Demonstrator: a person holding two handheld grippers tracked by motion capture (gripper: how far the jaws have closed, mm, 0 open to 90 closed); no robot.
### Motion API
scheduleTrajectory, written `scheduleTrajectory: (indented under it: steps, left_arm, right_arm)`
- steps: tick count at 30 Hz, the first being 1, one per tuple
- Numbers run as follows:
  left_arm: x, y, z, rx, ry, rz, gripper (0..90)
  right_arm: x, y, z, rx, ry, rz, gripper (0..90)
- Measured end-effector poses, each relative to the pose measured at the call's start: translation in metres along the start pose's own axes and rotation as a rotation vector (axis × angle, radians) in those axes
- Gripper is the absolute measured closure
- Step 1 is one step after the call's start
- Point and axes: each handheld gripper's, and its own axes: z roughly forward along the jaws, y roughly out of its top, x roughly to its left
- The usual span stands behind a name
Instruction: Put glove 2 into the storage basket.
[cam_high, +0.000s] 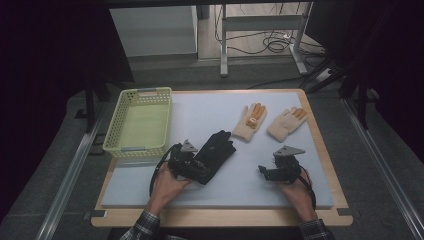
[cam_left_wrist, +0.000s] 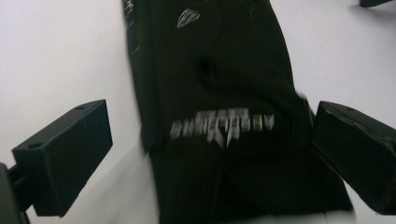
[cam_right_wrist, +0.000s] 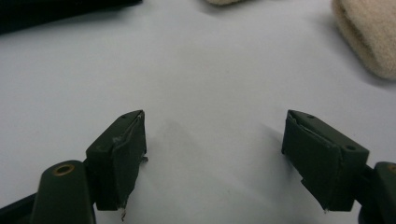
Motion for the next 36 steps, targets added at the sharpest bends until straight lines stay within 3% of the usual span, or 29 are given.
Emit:
scheduleTrajectory:
  steps: [3,6,10,12,16,17,19,23,25,28,30,32,36]
  left_arm:
    - [-0.002,0.011,0.009,-0.015,-0.015,-0.009,0.0]
    - [-0.009,0.019,0.019,0.003,-0.028,0.008,0.0]
    - [-0.011,0.025,0.032,0.061,0.068,0.013,0.0]
    - [-0.008,0.024,0.038,0.084,0.087,0.013,0.0]
    - [-0.001,0.020,0.043,0.089,0.038,-0.041,0.0]
    - [-0.004,0.020,0.044,0.088,0.042,-0.034,0.0]
    - [-0.014,0.020,0.046,0.117,0.080,0.017,0.0]
    - [-0.010,0.021,0.046,0.128,0.058,0.007,0.0]
    - [-0.008,0.022,0.043,0.123,0.070,-0.010,5.2]
    - [-0.004,0.022,0.038,0.117,0.091,-0.026,20.6]
    - [-0.001,0.022,0.035,0.114,0.099,-0.024,31.0]
    - [-0.001,0.022,0.033,0.110,0.099,-0.018,47.7]
    - [-0.002,0.023,0.032,0.115,0.094,0.005,61.4]
  right_arm:
    - [0.000,0.000,0.000,0.000,0.001,0.000,21.5]
    - [0.000,0.000,0.000,-0.002,0.000,-0.001,21.5]
    - [0.000,0.000,0.000,-0.003,-0.001,-0.002,21.6]
    - [0.000,0.000,0.000,-0.003,-0.001,-0.002,21.5]
    - [0.000,0.000,0.000,-0.004,-0.001,-0.001,21.5]
    - [0.000,0.000,0.000,-0.003,-0.001,-0.002,21.5]
    - [0.000,0.000,0.000,-0.003,-0.001,-0.002,21.5]
    - [0.000,0.000,0.000,-0.002,-0.002,-0.004,21.5]
    - [0.000,0.000,0.000,-0.003,-0.002,-0.003,21.5]
    - [0.000,0.000,0.000,-0.003,-0.002,-0.003,21.5]
    - [0.000,-0.001,0.000,-0.003,-0.003,-0.005,21.6]
    - [0.001,0.000,0.000,-0.003,-0.003,-0.004,21.5]
    - [0.000,0.000,0.000,-0.003,-0.003,-0.004,21.5]
